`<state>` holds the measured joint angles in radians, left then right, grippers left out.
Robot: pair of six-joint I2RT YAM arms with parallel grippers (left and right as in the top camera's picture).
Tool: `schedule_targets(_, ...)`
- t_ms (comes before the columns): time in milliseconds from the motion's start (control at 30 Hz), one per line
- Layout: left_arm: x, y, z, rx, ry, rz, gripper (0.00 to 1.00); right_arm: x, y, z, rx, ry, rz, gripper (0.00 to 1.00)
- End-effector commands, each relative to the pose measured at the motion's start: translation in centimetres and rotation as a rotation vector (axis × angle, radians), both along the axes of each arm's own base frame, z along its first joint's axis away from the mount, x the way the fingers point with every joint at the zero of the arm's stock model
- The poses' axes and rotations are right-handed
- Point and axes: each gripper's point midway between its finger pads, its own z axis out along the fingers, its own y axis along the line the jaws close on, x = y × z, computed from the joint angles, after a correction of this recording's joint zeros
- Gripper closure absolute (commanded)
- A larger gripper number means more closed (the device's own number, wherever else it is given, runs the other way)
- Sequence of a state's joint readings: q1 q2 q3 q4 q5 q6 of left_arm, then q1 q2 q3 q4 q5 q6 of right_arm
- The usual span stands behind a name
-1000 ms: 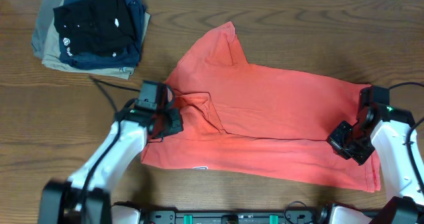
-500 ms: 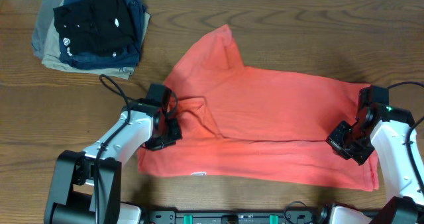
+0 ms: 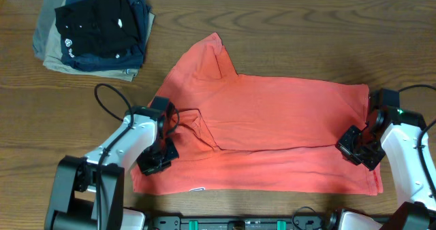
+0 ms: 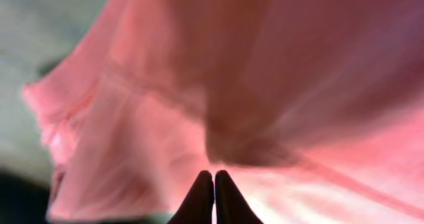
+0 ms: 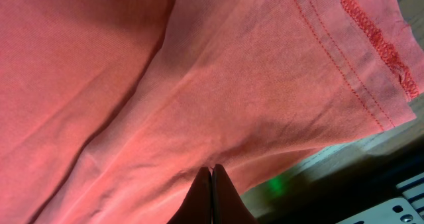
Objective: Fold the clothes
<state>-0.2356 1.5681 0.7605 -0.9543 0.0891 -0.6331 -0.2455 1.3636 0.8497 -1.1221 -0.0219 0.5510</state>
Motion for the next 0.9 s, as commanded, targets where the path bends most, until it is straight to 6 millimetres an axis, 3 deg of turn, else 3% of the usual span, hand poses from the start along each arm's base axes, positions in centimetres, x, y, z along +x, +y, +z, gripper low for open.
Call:
schedule_targets(0, -0.3, 0.6, 1.3, 0.021, -0.041, 0.022, 0.94, 0.2, -0.3, 0.4, -0.022, -0.014, 0.013, 0.99)
schedule_targets(133, 0.8, 0.4, 3.5, -0.011, -0.179, 0.023, 0.94, 0.7, -0.4, 0.4, -0.026, -0.03, 0.013, 0.99)
schedule_targets(267, 3.5, -0.3, 6.1, -0.067, -0.386, -0.017, 0.94, 1.9, -0.7, 1.0, -0.036, -0.073, 0.014, 0.99)
schedule_targets(367, 5.7, -0.8, 8.1, -0.101, -0.52, -0.078, 0.92, 3.2, -1.0, 2.2, -0.046, -0.12, 0.03, 0.88)
schedule_targets(433, 7.3, -1.5, 9.6, -0.132, -0.6, -0.139, 0.65, 4.6, -1.3, 3.6, -0.058, -0.169, 0.062, 0.69)
schedule_targets(467, 8.0, -2.0, 10.3, -0.151, -0.629, -0.174, 0.53, 5.3, -1.5, 4.3, -0.064, -0.192, 0.072, 0.53)
schedule_targets(533, 9.6, -2.8, 11.8, -0.179, -0.685, -0.235, 0.29, 6.8, -1.7, 5.9, -0.078, -0.249, 0.104, 0.11)
schedule_targets(567, 10.5, -3.0, 12.7, -0.181, -0.711, -0.256, 0.23, 7.6, -1.9, 6.8, -0.087, -0.281, 0.124, 0.03)
schedule_targets(700, 15.0, -4.0, 16.1, -0.177, -0.788, -0.354, 0.14, 9.9, -1.5, 9.2, -0.069, -0.389, 0.189, 0.01)
schedule_targets(867, 22.3, -5.7, 18.3, -0.165, -0.82, -0.452, 0.13, 10.3, -0.5, 9.4, -0.021, -0.406, 0.243, 0.01)
